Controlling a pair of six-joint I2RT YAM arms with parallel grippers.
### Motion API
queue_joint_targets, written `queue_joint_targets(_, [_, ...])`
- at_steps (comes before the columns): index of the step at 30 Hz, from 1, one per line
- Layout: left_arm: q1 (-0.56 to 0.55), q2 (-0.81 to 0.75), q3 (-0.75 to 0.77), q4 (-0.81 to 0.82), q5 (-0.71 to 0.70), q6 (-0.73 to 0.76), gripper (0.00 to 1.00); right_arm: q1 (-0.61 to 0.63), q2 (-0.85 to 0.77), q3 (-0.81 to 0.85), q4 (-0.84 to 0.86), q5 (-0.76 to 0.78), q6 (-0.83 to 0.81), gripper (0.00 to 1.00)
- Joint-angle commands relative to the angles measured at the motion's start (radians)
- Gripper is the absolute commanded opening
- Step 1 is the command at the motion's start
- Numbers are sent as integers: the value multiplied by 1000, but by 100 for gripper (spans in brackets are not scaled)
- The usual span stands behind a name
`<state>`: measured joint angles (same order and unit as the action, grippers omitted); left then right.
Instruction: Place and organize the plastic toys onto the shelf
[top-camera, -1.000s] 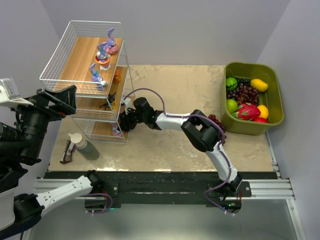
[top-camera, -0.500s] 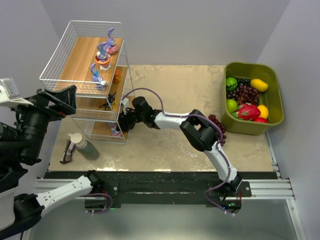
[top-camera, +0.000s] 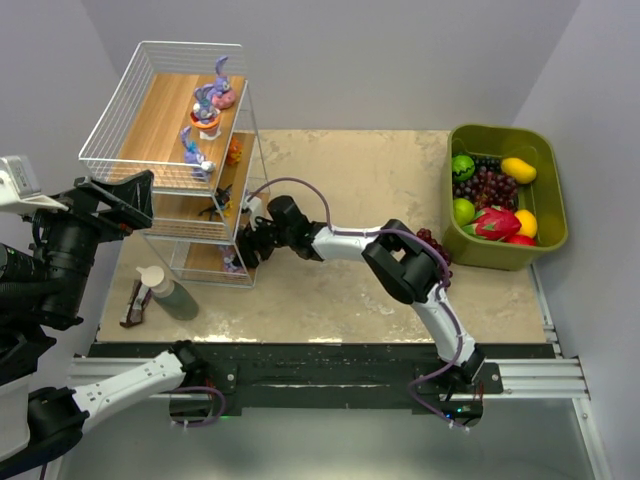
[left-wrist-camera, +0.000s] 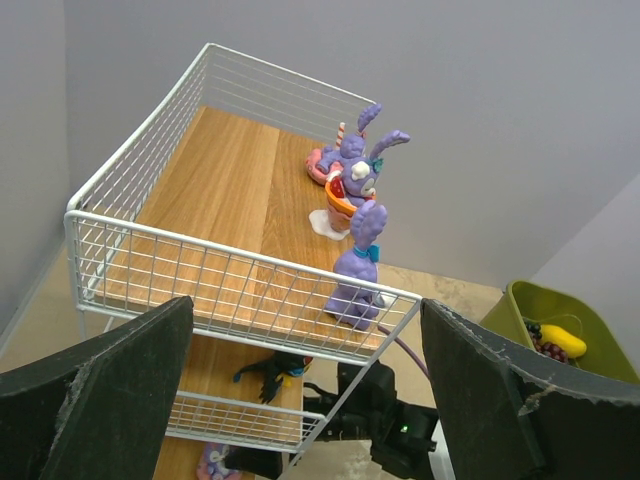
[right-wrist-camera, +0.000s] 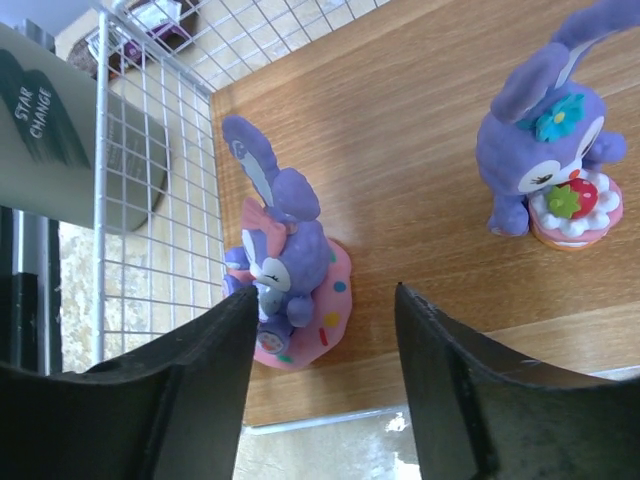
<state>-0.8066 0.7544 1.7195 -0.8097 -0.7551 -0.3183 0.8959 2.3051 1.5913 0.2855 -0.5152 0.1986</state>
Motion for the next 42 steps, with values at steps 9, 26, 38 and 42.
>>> queue_joint_targets(9, [-5,8,14,15,-3,8,100,-43,-131,-83,139,15,108,70])
queue_joint_targets(26, [-5,-47,-9,37,-75,50,100,-201,-567,-258,-358,569,196,77])
queue_joint_targets(38, [-6,42,87,-72,-187,71,100,-203,-897,-356,-509,649,225,75])
queue_joint_targets(42, [-9,45,98,-49,-173,87,100,-204,-990,-384,-542,661,228,76])
